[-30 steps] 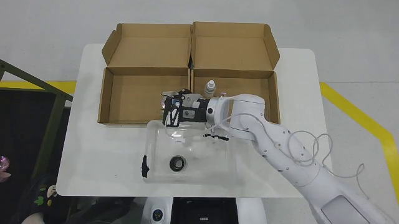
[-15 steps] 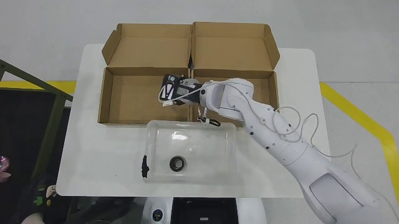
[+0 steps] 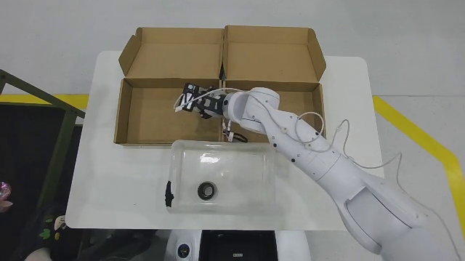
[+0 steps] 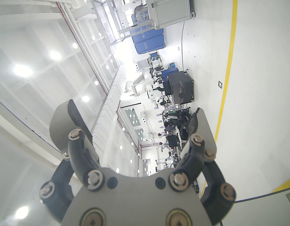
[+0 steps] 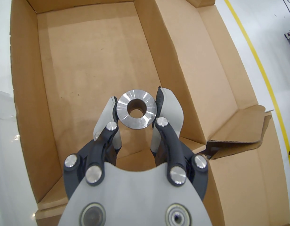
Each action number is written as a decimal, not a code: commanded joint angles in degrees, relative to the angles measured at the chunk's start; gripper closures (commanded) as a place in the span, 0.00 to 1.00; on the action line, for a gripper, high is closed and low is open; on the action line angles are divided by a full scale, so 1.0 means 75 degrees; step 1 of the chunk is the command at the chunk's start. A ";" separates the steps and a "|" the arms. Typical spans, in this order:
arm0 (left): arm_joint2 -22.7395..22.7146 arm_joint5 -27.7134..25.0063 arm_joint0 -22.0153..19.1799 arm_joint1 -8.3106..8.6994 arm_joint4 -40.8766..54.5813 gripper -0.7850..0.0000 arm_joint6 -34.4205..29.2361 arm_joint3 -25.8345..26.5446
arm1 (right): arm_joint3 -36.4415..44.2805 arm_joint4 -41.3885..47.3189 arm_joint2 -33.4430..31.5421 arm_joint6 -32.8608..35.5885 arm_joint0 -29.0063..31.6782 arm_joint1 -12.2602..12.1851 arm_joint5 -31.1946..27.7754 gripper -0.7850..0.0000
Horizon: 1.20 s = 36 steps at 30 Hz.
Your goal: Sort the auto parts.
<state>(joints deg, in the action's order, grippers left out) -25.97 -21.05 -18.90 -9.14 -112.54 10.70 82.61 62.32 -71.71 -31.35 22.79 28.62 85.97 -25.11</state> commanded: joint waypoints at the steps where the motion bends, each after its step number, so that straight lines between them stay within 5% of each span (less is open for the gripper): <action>1: 0.0000 0.0000 0.0000 0.0000 0.0000 0.00 0.0000 0.0000 | -0.0201 0.0018 0.0059 -0.0001 -0.0050 0.0092 0.0084 0.96; 8: 0.0000 0.0000 0.0000 0.0000 0.0000 0.00 0.0000 0.0000 | -0.0787 -0.0012 0.0178 0.0074 -0.0181 0.0359 0.0347 0.89; 13: 0.0000 0.0000 0.0000 0.0000 0.0000 0.00 0.0000 0.0000 | -0.1031 -0.0048 0.0161 0.0061 -0.0206 0.0479 0.0429 0.67; 23: 0.0000 0.0000 0.0000 0.0000 0.0000 0.00 0.0000 0.0000 | -0.1157 -0.0256 0.0052 0.0141 -0.0165 0.0588 0.0386 0.61; 36: 0.0000 0.0000 0.0000 0.0000 0.0000 0.00 0.0000 0.0000 | 0.1169 -0.0791 -0.0650 0.0366 0.0595 0.0171 -0.0638 0.58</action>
<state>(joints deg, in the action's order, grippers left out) -25.97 -21.05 -18.90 -9.14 -112.54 10.70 82.61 69.00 -78.00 -35.62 25.39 32.06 87.65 -28.34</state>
